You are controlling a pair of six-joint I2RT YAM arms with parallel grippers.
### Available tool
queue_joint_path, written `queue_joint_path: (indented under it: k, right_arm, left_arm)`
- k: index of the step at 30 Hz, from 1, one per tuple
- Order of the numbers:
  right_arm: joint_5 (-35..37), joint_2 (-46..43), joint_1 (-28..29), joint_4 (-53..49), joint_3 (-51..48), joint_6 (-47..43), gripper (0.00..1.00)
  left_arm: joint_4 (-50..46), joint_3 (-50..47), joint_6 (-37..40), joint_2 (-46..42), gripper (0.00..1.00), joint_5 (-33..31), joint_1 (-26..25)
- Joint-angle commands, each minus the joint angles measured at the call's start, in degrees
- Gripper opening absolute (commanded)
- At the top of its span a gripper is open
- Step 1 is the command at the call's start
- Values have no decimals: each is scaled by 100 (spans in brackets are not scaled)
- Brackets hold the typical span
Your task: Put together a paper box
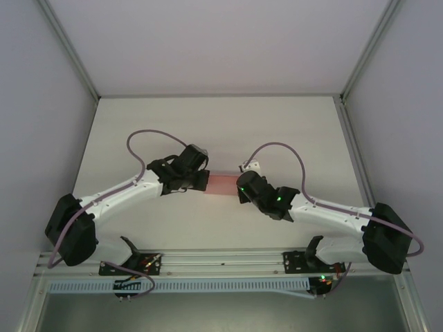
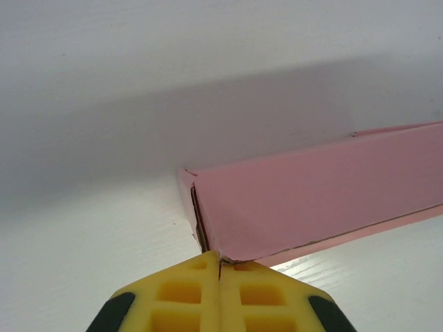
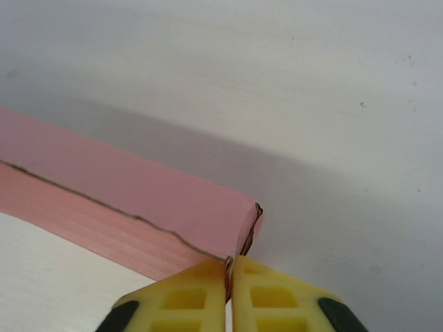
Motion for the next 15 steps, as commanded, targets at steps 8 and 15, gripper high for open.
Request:
queue_joint_path:
  k: [8,15]
  right_arm:
    - [-2,-1034,23,-344,180,280,62]
    - [-289,-1200,-790,-17,319,517,69]
  left_arm:
    - [188,-294,284,92,0,-59,-57]
    - [194,-272,375,110,0,-21,-71]
